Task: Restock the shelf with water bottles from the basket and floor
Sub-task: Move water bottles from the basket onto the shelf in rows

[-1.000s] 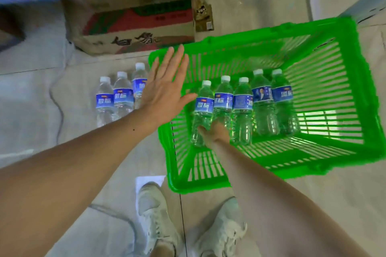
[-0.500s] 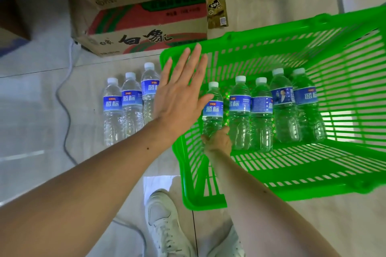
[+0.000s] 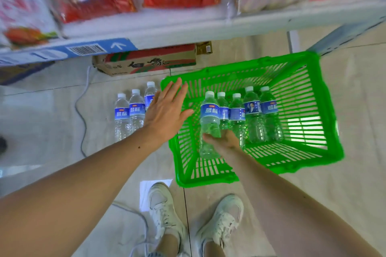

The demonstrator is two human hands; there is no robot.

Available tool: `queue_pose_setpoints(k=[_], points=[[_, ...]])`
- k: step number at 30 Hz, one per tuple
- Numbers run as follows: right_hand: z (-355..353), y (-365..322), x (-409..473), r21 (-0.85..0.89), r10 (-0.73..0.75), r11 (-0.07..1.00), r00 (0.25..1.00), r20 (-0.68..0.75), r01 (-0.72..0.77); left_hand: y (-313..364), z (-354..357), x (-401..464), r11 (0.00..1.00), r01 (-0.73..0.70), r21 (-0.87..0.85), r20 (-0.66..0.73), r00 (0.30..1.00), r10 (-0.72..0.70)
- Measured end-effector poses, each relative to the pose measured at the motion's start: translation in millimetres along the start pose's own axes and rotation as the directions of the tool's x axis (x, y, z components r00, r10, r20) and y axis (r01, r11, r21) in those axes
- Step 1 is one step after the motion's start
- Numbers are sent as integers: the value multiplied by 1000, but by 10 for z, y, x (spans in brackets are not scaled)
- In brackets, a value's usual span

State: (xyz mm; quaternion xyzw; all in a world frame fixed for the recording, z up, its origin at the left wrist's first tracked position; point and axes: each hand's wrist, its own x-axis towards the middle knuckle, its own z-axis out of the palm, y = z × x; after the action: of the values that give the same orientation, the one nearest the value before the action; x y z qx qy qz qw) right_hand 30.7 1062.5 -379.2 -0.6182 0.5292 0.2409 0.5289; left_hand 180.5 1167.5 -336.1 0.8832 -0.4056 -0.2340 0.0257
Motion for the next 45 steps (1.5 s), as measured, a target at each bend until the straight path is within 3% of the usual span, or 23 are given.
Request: queue_pose_setpoints(k=[5, 10, 19, 29, 45], points=[[-566, -249, -888, -115, -127, 986, 992, -15, 124, 433, -901, -299, 1000, 25, 11, 54, 998, -25], [-1066, -596, -1932, -38, -321, 947, 944, -79, 319, 904, -1983, -510, 993, 24, -112, 50, 999, -18], [-1934, -1461, -3551, -42, -582, 808, 786, -210, 587, 1595, -4180, -881, 972, -125, -201, -221, 972, 79], [-2509, -2122, -5125, -70, -793, 570, 526, -307, 818, 2078, -5771, -1746, 953, -263, -148, -525, 838, 149], [-3155, -2978, -6229, -149, -820, 436, 324, -473, 887, 2671, -7486, -2365, 933, -357, 47, -729, 626, 276]])
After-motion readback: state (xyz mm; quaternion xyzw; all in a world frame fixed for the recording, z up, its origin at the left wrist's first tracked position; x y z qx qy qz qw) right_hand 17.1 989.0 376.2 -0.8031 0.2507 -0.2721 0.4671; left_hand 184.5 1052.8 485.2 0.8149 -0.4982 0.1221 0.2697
